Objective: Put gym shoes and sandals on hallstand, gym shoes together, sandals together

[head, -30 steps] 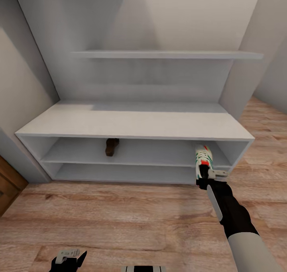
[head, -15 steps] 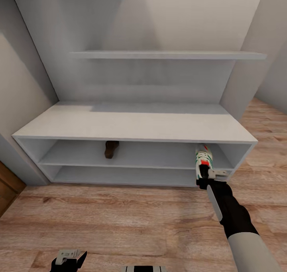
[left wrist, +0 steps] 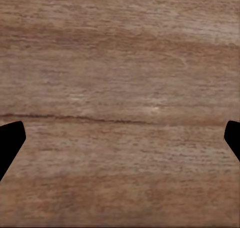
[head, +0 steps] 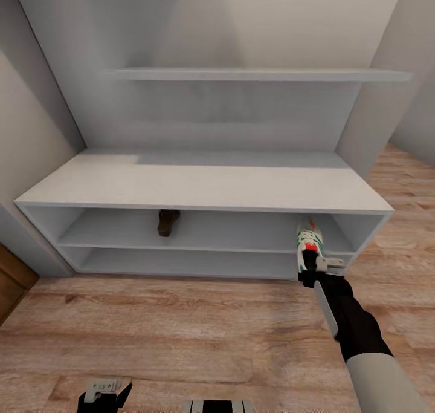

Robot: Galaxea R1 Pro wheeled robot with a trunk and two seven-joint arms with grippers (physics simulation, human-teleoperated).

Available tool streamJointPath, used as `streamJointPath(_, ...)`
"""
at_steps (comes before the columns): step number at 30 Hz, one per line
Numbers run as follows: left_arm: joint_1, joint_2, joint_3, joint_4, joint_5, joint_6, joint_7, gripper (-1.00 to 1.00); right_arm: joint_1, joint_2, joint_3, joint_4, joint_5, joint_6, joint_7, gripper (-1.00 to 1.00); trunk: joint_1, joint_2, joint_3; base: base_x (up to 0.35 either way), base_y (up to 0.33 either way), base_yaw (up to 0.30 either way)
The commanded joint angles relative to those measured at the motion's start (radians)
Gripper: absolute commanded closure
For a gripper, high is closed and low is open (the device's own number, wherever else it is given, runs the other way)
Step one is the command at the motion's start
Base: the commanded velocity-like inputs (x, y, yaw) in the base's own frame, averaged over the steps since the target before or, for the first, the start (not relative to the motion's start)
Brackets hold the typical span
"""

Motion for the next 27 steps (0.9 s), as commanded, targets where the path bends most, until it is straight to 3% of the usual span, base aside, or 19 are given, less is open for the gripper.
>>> streamJointPath(1, -0.001, -0.001, 0.009, 0.001, -0.010, -0.005, -0.005, -1.00, 0.000, 0.000, 0.001, -0.001, -0.003, 0.004, -0.006, 1.00, 0.000, -0.001, -0.006, 0.000, 0.000, 0.000)
streamJointPath(7, -0.001, -0.001, 0.009, 0.001, -0.010, -0.006, -0.004, -1.00, 0.000, 0.000, 0.001, -0.004, -0.003, 0.004, -0.006, 1.00, 0.001, -0.001, -0.022, 0.000, 0.000, 0.000)
streamJointPath(27, -0.001, 0.000, 0.009, 0.001, -0.010, -0.007, -0.006, -1.00, 0.000, 0.000, 0.002, 0.000, 0.000, 0.004, -0.006, 1.00, 0.001, -0.001, -0.024, 0.000, 0.000, 0.000)
